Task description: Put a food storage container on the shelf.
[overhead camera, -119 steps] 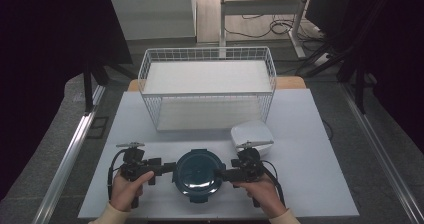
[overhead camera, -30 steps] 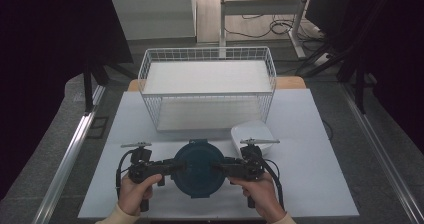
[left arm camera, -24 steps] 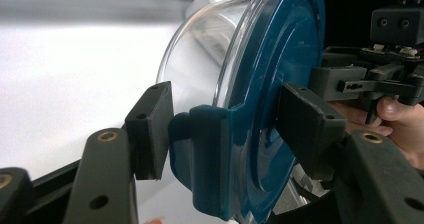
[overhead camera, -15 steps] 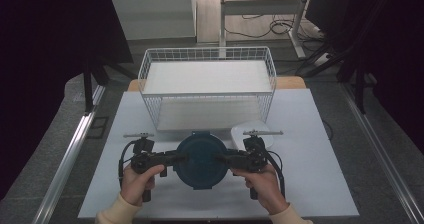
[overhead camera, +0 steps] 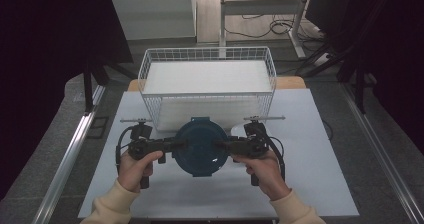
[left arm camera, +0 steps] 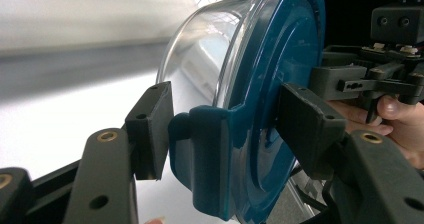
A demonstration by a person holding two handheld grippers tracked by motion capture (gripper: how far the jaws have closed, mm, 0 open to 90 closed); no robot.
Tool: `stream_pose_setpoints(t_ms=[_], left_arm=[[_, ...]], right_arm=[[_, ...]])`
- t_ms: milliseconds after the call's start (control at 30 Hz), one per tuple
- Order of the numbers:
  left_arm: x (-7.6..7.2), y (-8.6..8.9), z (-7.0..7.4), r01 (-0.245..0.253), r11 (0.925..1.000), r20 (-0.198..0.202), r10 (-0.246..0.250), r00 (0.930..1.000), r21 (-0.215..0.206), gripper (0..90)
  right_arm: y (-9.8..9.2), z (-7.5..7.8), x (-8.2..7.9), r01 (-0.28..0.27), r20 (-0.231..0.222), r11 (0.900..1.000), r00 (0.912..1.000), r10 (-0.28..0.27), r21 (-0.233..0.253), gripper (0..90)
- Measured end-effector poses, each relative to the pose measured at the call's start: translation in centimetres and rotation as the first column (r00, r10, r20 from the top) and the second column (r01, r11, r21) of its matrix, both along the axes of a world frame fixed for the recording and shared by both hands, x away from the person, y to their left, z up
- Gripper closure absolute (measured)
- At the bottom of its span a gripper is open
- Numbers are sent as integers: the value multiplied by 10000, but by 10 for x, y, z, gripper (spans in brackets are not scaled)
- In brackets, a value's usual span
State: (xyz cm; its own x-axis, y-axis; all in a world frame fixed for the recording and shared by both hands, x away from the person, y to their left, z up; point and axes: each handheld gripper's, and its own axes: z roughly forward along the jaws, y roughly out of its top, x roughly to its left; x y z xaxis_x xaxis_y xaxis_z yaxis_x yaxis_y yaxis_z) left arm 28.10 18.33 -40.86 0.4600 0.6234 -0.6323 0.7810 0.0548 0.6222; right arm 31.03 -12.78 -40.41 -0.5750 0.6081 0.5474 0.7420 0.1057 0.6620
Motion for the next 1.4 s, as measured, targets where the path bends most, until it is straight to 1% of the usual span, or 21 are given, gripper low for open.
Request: stream_pose_setpoints(t_ms=[100,133,167,200,233,267,333,367,467,500,533,600,800,900,967,1067,1133,1167,1200,1233,1400], left_arm=[[5,1,11,-14,10000,128,15,9999,-37,405],[5,1,11,-14,10000,128,15,9999,-37,406],[8,0,17,-31,10000,208,31,9998,-28,406],[8,0,17,-31,10000,208,31,9998,-28,406],[10,0,23,-47,10000,284,45,9996,53,406],[10,0,23,-47,10000,284,45,9996,53,406],[12,0,28,-75,9999,337,73,9994,70,406],[13,0,31,-57,9999,333,54,9994,86,406],[17,-1,37,-46,10000,359,44,9993,56,406],[20,-2,42,-15,10000,379,13,9993,50,406],[20,-2,42,-15,10000,379,13,9993,50,406],[24,-3,49,13,10000,444,-16,9990,71,406],[31,-3,57,85,9999,474,-88,9988,57,406],[35,-4,64,126,9998,601,-134,9981,133,406],[37,-4,66,132,9998,621,-139,9980,123,406],[42,-3,74,146,9999,689,-151,9975,73,406],[43,-3,76,127,9999,735,-132,9972,82,406],[45,-4,82,131,9997,833,-146,9964,184,405],[45,-4,82,131,9997,833,-146,9964,184,406],[48,-4,87,118,9996,909,-141,9958,257,406],[55,-5,94,152,9994,932,-181,9955,323,406]], right_arm=[[1,11,5,8,195,10000,9998,-8,6,346],[1,11,5,8,195,10000,9998,-8,6,346],[1,17,7,25,297,10000,9996,-26,30,346],[1,17,7,25,297,10000,9996,-26,30,346],[1,22,9,14,368,10000,9993,-17,62,346],[1,22,9,14,368,10000,9993,-17,62,346],[1,28,13,10,326,9999,9995,-14,124,346],[1,28,13,10,326,9999,9995,-14,124,346],[0,38,18,27,393,9999,9992,-32,126,346],[-1,40,19,28,407,9999,9992,-33,116,346],[-1,42,20,46,431,9999,9991,-51,121,346],[-2,47,21,91,433,9998,9990,-97,154,346],[-3,56,27,98,529,9999,9985,-103,114,346],[-4,63,31,68,568,9999,9984,-74,108,348],[-4,65,33,49,595,9999,9982,-55,99,348],[-3,75,38,11,747,10000,9972,-11,-4,349],[-3,77,40,-25,758,10000,9971,26,-25,349],[-3,81,42,-47,798,10000,9968,47,10,349],[-3,81,42,-47,798,10000,9968,47,10,349],[-4,85,46,-64,775,10000,9970,58,71,349],[-5,91,53,-38,848,9999,9964,26,140,349]])
